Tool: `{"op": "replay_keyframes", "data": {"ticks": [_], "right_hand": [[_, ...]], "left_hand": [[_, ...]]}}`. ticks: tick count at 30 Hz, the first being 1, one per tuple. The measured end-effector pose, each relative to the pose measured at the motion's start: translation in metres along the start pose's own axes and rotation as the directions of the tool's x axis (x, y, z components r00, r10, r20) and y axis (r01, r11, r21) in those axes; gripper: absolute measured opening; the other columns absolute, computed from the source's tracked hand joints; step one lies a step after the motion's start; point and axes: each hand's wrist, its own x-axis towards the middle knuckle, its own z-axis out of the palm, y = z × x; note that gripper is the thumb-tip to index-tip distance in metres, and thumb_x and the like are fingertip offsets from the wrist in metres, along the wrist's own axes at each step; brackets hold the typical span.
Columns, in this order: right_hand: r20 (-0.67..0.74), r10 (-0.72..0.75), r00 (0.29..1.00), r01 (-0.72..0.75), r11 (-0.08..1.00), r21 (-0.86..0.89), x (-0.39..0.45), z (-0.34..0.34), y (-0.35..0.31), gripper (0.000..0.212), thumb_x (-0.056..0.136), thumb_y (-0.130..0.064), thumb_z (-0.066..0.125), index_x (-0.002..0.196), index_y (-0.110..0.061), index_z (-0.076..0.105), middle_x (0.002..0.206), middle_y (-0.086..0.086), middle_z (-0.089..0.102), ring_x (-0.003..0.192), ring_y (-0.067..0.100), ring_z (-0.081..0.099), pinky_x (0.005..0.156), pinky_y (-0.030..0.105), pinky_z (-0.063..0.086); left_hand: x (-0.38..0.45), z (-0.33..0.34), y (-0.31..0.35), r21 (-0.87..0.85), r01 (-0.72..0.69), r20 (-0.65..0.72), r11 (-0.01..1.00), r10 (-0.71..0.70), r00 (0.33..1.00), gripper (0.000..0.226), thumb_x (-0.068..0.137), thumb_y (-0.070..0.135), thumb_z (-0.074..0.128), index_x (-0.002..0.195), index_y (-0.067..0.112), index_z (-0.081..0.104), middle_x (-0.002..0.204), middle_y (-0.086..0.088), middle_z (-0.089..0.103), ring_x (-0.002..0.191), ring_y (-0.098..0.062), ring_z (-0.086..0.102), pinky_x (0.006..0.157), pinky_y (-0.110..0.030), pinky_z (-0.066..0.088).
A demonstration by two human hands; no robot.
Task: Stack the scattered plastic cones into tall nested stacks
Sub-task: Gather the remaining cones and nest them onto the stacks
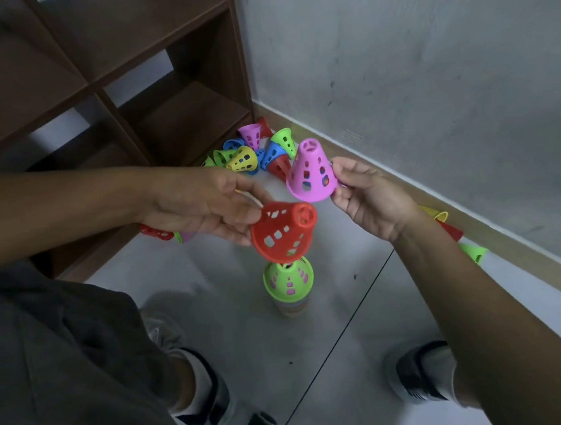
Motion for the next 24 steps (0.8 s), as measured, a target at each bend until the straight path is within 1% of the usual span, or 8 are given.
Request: {"op": "replay_keyframes", "data": {"ticks": [3, 5, 7, 9, 12, 17, 20, 24], "right_hand": [[0.118, 0.005, 0.993, -0.001, 0.999, -0.035, 0.002, 0.005, -0.009, 0.045, 0.095, -0.008, 0.055, 0.136, 0.009, 0.047, 0.099, 0.012, 0.067, 0.073, 0.013, 0.067, 0.07, 0.02, 0.055], [0.183, 0.026, 0.983, -0.013, 0.997, -0.071, 0.001, 0.009, -0.015, 0.049, 0.095, -0.009, 0.057, 0.138, 0.01, 0.045, 0.095, 0.012, 0.068, 0.072, 0.013, 0.065, 0.069, 0.02, 0.054], [0.258, 0.052, 0.965, -0.027, 0.995, -0.099, 0.001, 0.014, -0.02, 0.054, 0.089, -0.013, 0.067, 0.136, 0.008, 0.05, 0.1, 0.015, 0.064, 0.078, 0.017, 0.058, 0.072, 0.021, 0.053], [0.32, 0.077, 0.944, -0.037, 0.991, -0.127, -0.003, 0.018, -0.022, 0.05, 0.085, -0.015, 0.073, 0.129, 0.003, 0.058, 0.102, 0.015, 0.065, 0.08, 0.017, 0.059, 0.075, 0.022, 0.054], [0.361, 0.112, 0.926, -0.053, 0.984, -0.17, -0.012, 0.025, -0.024, 0.042, 0.092, -0.006, 0.058, 0.131, 0.008, 0.053, 0.102, 0.016, 0.07, 0.08, 0.015, 0.07, 0.079, 0.025, 0.06], [0.417, 0.257, 0.872, -0.121, 0.937, -0.326, -0.022, 0.029, -0.027, 0.035, 0.088, -0.004, 0.061, 0.122, 0.002, 0.061, 0.103, 0.015, 0.071, 0.085, 0.018, 0.072, 0.081, 0.028, 0.06], [0.409, 0.353, 0.842, -0.165, 0.889, -0.427, -0.025, 0.03, -0.027, 0.026, 0.09, -0.002, 0.058, 0.116, -0.002, 0.062, 0.097, 0.01, 0.073, 0.083, 0.017, 0.072, 0.077, 0.027, 0.059], [0.375, 0.458, 0.806, -0.221, 0.821, -0.527, -0.025, 0.031, -0.023, 0.022, 0.088, -0.005, 0.065, 0.109, -0.01, 0.067, 0.094, 0.009, 0.071, 0.084, 0.018, 0.07, 0.082, 0.029, 0.058]], "left_hand": [[0.003, 0.0, -0.017, 0.02, 0.027, 0.045, 0.999, -0.028, 0.999, 0.05, 0.073, 0.016, 0.076, 0.119, 0.01, 0.057, 0.107, -0.014, 0.068, 0.099, -0.025, 0.069, 0.087, -0.036, 0.059], [0.006, 0.001, -0.025, 0.042, 0.036, 0.062, 0.998, -0.039, 0.997, 0.047, 0.075, 0.018, 0.076, 0.118, 0.011, 0.058, 0.112, -0.015, 0.066, 0.103, -0.026, 0.067, 0.088, -0.036, 0.059], [0.01, 0.004, -0.032, 0.056, 0.033, 0.035, 0.998, -0.035, 0.999, 0.042, 0.079, 0.015, 0.072, 0.118, 0.01, 0.058, 0.115, -0.017, 0.066, 0.101, -0.026, 0.068, 0.088, -0.035, 0.059], [0.016, 0.007, -0.039, 0.052, 0.026, 0.006, 0.998, -0.027, 1.0, 0.036, 0.083, 0.009, 0.069, 0.118, 0.009, 0.059, 0.115, -0.019, 0.067, 0.098, -0.025, 0.068, 0.087, -0.035, 0.059], [0.026, 0.012, -0.051, 0.05, 0.022, -0.035, 0.999, -0.02, 0.999, 0.027, 0.089, 0.003, 0.065, 0.116, 0.009, 0.061, 0.11, -0.016, 0.07, 0.098, -0.026, 0.069, 0.087, -0.035, 0.059], [0.038, 0.014, -0.064, 0.098, 0.007, -0.112, 0.995, 0.004, 0.994, 0.037, 0.09, 0.001, 0.066, 0.127, 0.006, 0.06, 0.122, -0.019, 0.067, 0.112, -0.032, 0.067, 0.099, -0.044, 0.053], [0.039, 0.012, -0.069, 0.123, 0.019, -0.107, 0.992, -0.006, 0.994, 0.042, 0.09, 0.004, 0.067, 0.132, 0.007, 0.057, 0.125, -0.016, 0.066, 0.114, -0.029, 0.066, 0.1, -0.045, 0.052], [0.038, 0.013, -0.074, 0.149, 0.012, -0.155, 0.989, 0.011, 0.988, 0.041, 0.091, 0.004, 0.067, 0.13, 0.005, 0.057, 0.12, -0.014, 0.069, 0.109, -0.025, 0.069, 0.096, -0.038, 0.056]]}}
